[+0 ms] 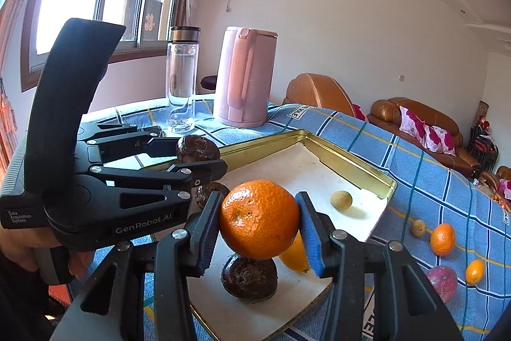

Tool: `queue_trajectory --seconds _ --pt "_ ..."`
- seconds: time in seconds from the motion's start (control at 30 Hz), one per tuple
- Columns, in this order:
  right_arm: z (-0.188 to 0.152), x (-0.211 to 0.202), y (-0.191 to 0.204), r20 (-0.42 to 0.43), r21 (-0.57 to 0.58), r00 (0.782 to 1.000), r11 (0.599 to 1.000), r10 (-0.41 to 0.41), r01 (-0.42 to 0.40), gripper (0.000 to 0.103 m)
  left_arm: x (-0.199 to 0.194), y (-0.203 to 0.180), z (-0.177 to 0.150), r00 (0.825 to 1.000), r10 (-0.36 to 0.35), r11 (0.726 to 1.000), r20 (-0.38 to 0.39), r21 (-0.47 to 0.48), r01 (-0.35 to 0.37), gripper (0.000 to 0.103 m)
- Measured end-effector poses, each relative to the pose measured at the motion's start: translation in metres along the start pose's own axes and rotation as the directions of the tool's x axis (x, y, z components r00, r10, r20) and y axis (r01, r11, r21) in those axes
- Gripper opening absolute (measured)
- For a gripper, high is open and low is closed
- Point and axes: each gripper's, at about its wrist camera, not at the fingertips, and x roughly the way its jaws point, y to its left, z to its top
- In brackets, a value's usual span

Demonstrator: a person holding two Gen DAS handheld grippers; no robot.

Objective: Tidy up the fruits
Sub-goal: 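Lower the dark brown fruit and orange into the tray with both tools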

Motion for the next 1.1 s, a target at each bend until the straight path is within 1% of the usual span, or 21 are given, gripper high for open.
queue_trajectory --seconds 0.67,1.0,1.1 --pt "-0.001 0.025 0.009 -0.112 -0.024 0.993 0.999 0.042 -0.044 0.048 0.019 0.006 -0.013 0.994 0.001 0.999 -0.111 0.041 0.004 0.040" --pt "-0.002 0.023 0.010 -0.120 -0.021 0.991 0.997 0.066 -0.069 0.049 0.017 0.008 -0.013 0.994 0.005 0.999 -0.113 0.047 0.000 0.041" --pt "-0.002 0.022 0.011 -0.118 -0.024 0.991 0.998 0.060 -0.063 0.051 0.017 0.008 -0.014 0.994 0.010 0.999 -0.112 0.052 -0.004 0.041"
